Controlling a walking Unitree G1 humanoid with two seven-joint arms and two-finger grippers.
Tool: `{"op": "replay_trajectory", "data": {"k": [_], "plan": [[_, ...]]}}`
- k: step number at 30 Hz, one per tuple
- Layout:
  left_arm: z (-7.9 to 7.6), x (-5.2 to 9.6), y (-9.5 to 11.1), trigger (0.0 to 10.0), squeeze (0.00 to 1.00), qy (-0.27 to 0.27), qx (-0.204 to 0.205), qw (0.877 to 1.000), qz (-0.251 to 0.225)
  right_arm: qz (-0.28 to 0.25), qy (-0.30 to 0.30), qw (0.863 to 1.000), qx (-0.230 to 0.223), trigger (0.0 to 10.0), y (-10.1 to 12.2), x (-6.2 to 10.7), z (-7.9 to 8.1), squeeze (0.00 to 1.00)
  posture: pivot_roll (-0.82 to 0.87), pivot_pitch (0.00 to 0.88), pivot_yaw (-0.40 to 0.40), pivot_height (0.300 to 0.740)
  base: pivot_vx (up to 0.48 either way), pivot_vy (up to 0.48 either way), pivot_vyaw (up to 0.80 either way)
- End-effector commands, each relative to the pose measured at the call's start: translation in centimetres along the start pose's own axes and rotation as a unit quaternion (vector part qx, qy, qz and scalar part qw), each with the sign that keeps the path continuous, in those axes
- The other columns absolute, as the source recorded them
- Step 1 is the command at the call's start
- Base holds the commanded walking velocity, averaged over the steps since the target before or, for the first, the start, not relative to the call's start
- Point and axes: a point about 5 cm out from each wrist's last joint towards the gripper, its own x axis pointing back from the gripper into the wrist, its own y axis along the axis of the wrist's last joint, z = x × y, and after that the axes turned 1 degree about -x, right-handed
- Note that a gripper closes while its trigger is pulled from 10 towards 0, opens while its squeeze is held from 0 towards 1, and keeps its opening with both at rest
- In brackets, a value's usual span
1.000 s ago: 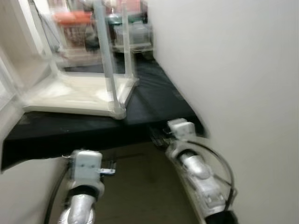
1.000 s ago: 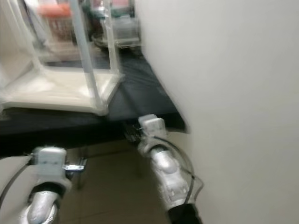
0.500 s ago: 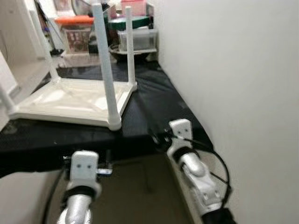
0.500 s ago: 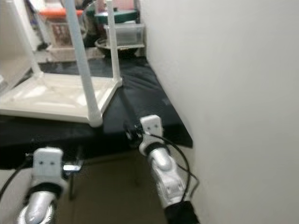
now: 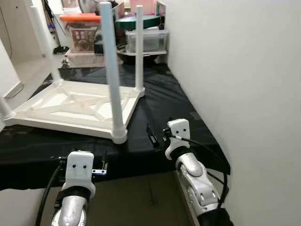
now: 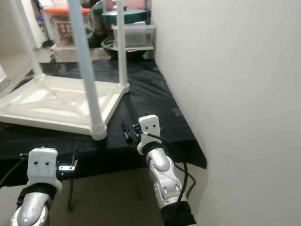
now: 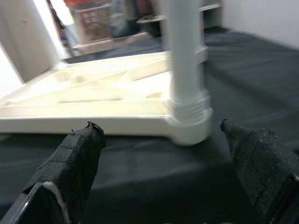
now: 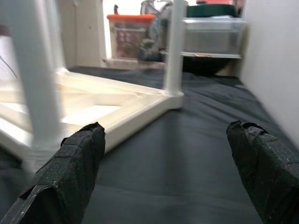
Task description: Building children table
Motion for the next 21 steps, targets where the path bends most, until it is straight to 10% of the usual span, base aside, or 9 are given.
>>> {"op": "replay_trajectory", "data": {"k": [1,21], "plan": [[0.29,0.0,-0.03,10.0,0.0,0.002,-0.01,1.0,0.0,-0.005,0.006,1.0,-0.006,10.0,0.15,-0.21,0.54,0.0,0.01,0.0,-0.014,0.734,0.289,0.0,0.0],[0.76,-0.16,-0.25,10.0,0.0,0.024,-0.005,1.0,0.008,-0.004,-0.003,1.0,-0.016,10.0,0.15,-0.37,0.36,0.0,0.01,0.0,-0.016,0.734,0.143,0.0,0.0]]}}
